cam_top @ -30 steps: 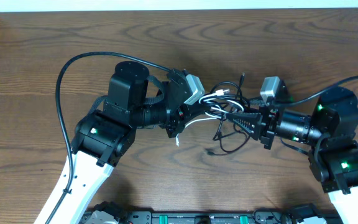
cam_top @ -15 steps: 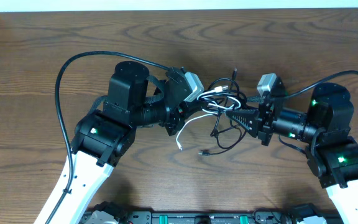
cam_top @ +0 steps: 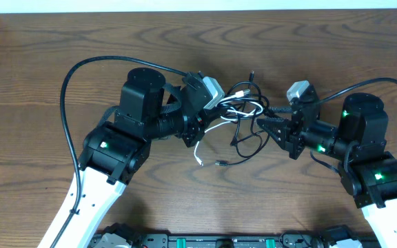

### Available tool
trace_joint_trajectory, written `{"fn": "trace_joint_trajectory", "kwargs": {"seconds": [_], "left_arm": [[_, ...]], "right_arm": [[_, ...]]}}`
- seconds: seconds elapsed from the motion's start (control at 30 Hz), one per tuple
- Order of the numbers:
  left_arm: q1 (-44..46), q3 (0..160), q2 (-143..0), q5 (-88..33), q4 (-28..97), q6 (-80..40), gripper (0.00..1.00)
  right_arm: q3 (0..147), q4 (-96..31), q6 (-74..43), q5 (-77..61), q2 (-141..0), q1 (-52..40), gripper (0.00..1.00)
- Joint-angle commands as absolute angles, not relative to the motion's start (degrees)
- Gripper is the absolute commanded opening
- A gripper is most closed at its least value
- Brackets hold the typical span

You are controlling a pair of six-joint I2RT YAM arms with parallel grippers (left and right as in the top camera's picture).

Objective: Untangle cables

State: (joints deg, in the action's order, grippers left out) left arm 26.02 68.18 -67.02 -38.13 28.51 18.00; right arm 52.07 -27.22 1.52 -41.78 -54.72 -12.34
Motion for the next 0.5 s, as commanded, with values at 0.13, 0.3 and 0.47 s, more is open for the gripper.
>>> {"fn": "trace_joint_trajectory", "kwargs": {"seconds": [0.13, 0.3, 0.47], "left_arm": [[25.8, 69.1, -66.9, -35.7, 28.2, 17.0, 0.08], [25.8, 69.1, -66.9, -30.3, 28.2, 13.2, 0.08], [25.8, 69.1, -66.9, -29.7, 28.2, 12.7, 0.08]], "right_arm": [[52.7, -29.0, 1.4, -40.4, -54.8, -12.1, 0.32], [52.7, -29.6, 1.3, -40.4, -54.8, -12.1, 0.33], [52.7, -29.6, 1.3, -40.4, -54.8, -12.1, 0.33]]}}
